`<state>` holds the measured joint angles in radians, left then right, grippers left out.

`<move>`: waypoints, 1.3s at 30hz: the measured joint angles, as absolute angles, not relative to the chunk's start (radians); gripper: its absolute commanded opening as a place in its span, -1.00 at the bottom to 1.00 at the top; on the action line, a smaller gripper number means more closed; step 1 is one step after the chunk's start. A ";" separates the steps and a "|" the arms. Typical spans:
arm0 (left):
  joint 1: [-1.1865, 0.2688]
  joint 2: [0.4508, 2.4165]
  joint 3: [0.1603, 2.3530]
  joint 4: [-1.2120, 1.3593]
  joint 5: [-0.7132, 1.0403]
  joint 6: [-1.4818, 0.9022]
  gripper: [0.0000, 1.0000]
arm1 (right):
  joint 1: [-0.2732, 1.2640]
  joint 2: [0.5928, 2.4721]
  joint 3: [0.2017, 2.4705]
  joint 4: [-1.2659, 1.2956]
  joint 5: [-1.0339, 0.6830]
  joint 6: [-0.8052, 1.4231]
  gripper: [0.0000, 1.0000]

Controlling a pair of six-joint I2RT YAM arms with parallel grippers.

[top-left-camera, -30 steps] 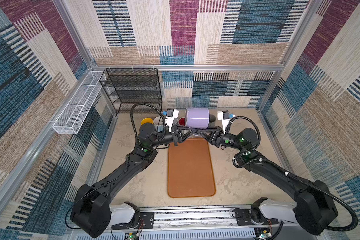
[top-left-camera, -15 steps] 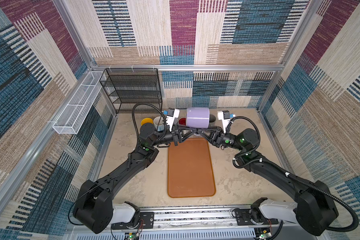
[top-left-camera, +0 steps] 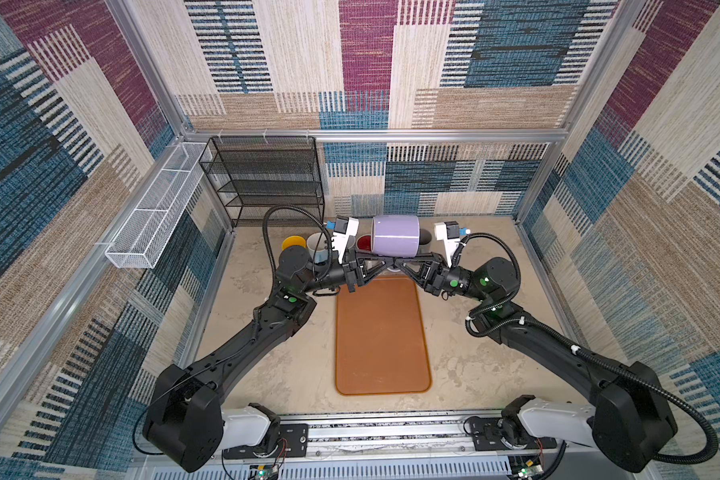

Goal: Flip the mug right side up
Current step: 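Hold the lavender mug with both grippers and turn it with the right gripper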

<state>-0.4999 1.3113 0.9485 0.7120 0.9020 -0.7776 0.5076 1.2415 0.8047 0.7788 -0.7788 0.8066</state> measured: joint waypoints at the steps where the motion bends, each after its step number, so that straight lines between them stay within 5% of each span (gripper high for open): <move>1: -0.500 1.308 0.949 0.705 0.900 -0.776 -0.67 | 0.509 1.240 0.805 0.777 -0.780 0.806 -0.98; 11: -0.489 1.277 0.942 0.676 0.889 -0.755 -0.47 | 0.508 1.222 0.805 0.739 -0.782 0.795 -0.99; 14: -0.487 1.275 0.941 0.675 0.889 -0.755 -0.54 | 0.508 1.222 0.805 0.737 -0.781 0.794 -0.99; 20: -0.485 1.280 0.941 0.667 0.892 -0.757 -1.00 | 0.509 1.229 0.809 0.737 -0.777 0.772 -0.79; 29: -0.483 1.308 0.943 0.699 0.903 -0.763 -1.00 | 0.510 1.235 0.813 0.728 -0.763 0.770 -0.53; 39: -0.485 1.329 0.946 0.750 0.929 -0.793 -1.00 | 0.516 1.230 0.818 0.727 -0.766 0.770 -0.52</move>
